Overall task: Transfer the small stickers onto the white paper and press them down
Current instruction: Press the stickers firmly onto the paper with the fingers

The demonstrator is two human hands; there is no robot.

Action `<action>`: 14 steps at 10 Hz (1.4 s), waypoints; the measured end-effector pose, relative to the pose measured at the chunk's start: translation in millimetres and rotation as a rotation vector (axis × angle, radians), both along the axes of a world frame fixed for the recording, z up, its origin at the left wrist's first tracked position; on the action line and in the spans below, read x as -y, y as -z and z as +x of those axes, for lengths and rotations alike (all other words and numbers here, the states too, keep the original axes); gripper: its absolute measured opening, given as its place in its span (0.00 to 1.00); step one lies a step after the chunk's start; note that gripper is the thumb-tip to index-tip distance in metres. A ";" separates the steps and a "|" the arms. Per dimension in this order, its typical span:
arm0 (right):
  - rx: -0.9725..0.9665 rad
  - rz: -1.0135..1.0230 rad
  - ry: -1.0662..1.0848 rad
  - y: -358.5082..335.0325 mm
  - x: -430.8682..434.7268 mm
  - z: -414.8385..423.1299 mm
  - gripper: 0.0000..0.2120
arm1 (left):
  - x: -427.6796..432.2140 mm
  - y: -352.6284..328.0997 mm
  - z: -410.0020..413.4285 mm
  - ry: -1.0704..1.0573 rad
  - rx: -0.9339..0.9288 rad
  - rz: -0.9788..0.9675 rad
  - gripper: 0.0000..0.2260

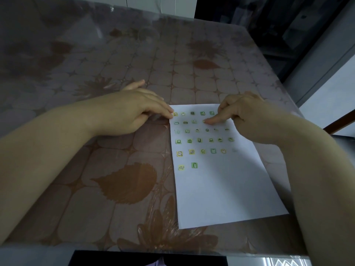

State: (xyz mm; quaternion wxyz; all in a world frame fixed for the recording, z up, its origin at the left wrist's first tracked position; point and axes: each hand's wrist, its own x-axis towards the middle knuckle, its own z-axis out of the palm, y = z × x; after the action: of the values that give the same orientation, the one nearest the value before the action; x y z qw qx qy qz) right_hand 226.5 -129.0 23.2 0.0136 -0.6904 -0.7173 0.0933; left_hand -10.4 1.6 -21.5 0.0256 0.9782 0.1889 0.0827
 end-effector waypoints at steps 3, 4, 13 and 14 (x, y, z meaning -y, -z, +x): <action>-0.114 0.074 0.065 2.6 -2.0 14.0 0.30 | -0.7 6.3 6.3 -0.045 -0.024 0.000 0.33; -0.063 -0.013 0.045 4.6 0.0 15.2 0.32 | 1.5 4.0 6.5 -0.056 -0.033 -0.015 0.36; -0.037 0.122 -0.313 19.5 2.4 -37.2 0.35 | 15.6 -7.6 -0.9 0.043 0.096 -0.064 0.22; -0.058 0.077 -0.268 17.8 1.0 -40.3 0.36 | 16.4 -10.5 -0.9 0.057 0.089 -0.112 0.25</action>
State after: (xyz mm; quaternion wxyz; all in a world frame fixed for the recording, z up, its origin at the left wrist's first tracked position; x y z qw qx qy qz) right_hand 186.2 -130.0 5.4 0.0484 -0.5845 -0.8053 0.0866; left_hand -11.3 -14.8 -11.1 0.0909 0.9755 0.1642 0.1146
